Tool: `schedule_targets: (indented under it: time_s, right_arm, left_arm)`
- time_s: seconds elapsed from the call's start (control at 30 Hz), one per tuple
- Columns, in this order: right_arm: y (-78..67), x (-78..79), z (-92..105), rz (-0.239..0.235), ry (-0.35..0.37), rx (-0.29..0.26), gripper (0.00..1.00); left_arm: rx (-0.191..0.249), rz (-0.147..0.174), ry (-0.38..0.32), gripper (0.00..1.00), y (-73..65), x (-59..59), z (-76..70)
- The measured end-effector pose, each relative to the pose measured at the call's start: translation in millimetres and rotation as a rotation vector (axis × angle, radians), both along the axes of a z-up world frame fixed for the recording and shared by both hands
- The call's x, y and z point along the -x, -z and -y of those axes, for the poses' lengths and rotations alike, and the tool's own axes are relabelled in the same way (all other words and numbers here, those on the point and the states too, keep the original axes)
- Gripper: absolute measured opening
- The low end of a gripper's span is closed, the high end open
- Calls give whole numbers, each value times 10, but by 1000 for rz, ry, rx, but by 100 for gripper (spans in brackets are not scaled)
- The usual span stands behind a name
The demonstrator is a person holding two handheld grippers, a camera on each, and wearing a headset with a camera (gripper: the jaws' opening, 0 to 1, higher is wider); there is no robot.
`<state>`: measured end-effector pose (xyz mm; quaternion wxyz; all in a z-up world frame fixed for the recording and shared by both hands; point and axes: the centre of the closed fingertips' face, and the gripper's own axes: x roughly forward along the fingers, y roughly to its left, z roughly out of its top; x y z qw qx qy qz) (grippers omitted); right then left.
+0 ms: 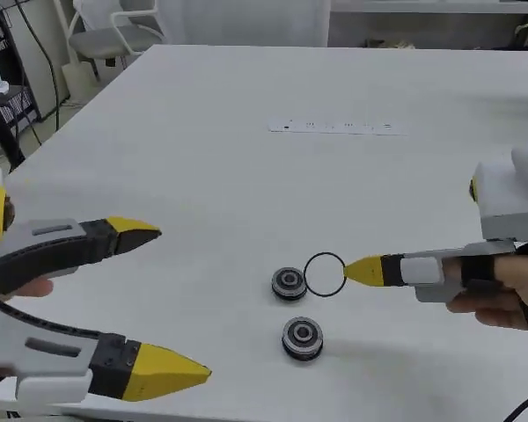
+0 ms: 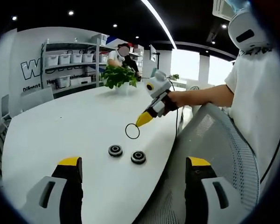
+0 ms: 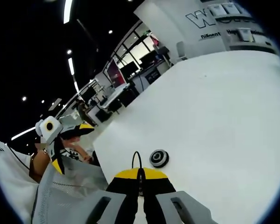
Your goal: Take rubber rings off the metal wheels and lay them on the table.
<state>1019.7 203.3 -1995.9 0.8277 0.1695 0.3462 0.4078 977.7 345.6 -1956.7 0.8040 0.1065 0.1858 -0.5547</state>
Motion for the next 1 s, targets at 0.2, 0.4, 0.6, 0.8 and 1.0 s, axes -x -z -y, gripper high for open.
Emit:
schedule_targets:
  time_s: [0.2, 0.4, 0.6, 0.8, 1.0]
  right_arm:
    - [-121, -35, -20, 22, 17, -42, 0]
    - [-245, -51, -72, 36, 23, -95, 0]
    - [-326, -70, -102, 53, 28, -115, 0]
    - [-432, -88, -179, 83, 31, -125, 0]
    - [-504, -76, -310, 107, 13, -134, 0]
  left_arm:
    - [2, -7, -48, 98, 99, -27, -64]
    - [-8, -18, -62, 99, 188, -40, -42]
    - [-45, -22, -49, 99, 274, -22, -42]
    - [-102, -4, -56, 99, 364, -44, -82]
    - [-122, 1, -52, 99, 394, -46, -97]
